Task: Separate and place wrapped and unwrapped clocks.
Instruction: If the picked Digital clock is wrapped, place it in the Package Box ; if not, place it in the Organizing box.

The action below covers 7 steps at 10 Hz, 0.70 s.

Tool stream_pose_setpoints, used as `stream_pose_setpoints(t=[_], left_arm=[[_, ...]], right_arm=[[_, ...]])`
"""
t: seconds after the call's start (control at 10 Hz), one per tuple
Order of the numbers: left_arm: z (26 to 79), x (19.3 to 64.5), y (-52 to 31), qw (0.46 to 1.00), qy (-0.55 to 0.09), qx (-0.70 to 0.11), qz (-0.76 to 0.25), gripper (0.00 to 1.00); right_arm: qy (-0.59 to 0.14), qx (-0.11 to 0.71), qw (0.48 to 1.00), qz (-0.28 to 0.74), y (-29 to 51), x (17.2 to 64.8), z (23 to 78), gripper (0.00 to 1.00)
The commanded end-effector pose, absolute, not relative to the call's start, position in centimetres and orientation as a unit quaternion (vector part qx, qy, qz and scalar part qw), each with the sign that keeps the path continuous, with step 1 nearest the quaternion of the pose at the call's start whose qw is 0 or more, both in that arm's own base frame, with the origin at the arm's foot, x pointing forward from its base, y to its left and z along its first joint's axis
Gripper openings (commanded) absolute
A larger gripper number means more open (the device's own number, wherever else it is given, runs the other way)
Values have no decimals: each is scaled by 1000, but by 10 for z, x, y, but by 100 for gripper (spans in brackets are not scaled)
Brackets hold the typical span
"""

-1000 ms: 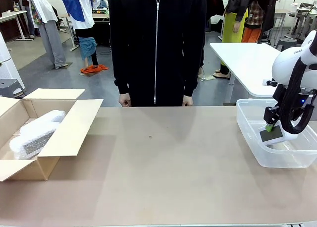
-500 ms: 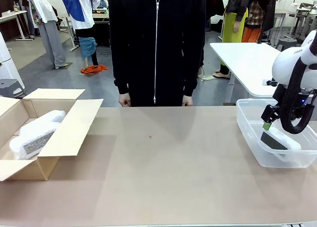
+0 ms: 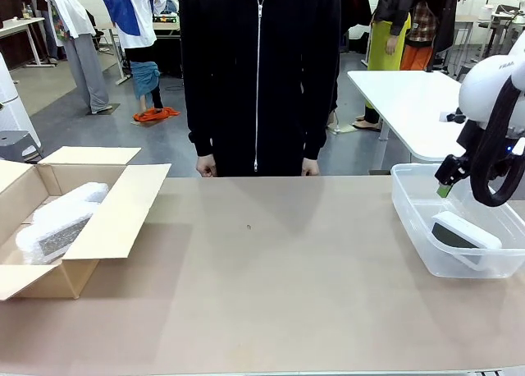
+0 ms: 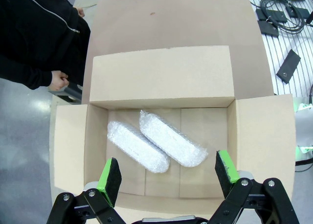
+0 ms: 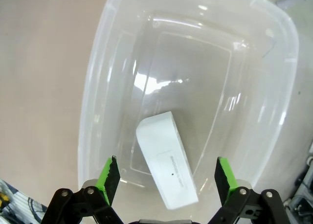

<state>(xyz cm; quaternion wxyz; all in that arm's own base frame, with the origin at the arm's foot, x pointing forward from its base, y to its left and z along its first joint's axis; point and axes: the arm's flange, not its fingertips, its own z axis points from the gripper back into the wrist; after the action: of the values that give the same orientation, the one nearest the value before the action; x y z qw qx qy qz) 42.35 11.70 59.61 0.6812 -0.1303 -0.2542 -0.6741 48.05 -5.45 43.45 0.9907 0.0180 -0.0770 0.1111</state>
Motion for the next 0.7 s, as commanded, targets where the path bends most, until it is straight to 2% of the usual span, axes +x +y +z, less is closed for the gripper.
stream_pose_setpoints(t=[0.0, 0.6], left_arm=[[595, 420, 118, 672, -257, -130, -682, 100], [595, 420, 118, 672, -257, -130, -682, 100]], right_arm=[[-80, -5, 990, 113, -49, 475, 461, 100], [-89, -36, 988, 122, -31, 469, 503, 100]])
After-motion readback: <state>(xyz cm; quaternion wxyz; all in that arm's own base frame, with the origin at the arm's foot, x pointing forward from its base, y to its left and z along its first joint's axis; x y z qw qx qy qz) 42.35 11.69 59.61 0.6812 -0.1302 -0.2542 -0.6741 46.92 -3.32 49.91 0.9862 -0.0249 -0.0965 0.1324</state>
